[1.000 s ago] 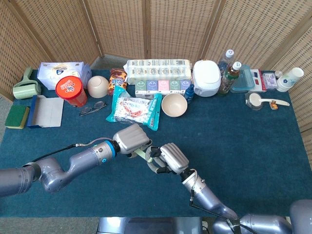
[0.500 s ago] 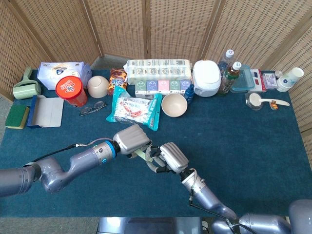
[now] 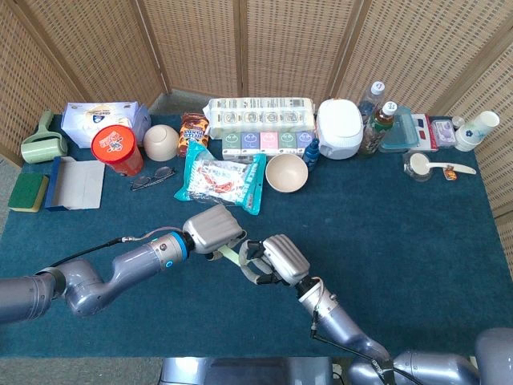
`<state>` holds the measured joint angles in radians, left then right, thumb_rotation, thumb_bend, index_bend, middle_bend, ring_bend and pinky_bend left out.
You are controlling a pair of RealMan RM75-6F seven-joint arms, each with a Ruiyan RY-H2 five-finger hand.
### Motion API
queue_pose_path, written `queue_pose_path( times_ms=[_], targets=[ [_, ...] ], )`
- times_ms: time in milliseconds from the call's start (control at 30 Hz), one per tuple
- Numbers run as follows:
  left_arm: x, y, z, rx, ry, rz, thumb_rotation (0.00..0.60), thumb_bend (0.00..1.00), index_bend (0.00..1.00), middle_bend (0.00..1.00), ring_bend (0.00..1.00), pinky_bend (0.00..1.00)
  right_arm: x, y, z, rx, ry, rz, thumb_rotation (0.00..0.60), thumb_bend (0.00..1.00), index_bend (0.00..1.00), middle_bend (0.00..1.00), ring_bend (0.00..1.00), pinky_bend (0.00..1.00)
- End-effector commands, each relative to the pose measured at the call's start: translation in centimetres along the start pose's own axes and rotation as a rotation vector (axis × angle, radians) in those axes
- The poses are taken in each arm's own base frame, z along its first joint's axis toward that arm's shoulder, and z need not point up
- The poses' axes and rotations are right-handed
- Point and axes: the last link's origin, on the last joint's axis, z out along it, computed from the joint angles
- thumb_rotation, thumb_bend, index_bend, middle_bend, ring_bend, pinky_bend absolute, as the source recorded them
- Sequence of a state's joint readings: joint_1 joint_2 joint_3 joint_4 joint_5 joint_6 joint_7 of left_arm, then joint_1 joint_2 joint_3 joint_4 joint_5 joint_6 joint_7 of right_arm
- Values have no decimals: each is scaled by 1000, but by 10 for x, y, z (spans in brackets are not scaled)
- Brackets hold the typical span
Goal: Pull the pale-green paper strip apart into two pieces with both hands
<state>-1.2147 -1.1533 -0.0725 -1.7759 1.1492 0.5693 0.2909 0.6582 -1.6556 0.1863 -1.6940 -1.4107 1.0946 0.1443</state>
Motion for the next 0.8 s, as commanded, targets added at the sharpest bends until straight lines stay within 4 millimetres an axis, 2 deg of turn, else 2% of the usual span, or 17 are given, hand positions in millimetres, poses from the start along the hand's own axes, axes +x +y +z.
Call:
queue_pose_path(
  times_ms=[33,800],
  targets=[
    [-1,-1,-1,4,-2,-2,600,350,747,1000,1000,1000,0,0,0,-2,-2,0,600,477,731,1000,1000,1000],
    [-22,-16,-10,50,-35,-30,600,351,760,1000,1000,1000,5,8,-6,-28,2,13,600,487,760,1000,1000,1000]
  ],
)
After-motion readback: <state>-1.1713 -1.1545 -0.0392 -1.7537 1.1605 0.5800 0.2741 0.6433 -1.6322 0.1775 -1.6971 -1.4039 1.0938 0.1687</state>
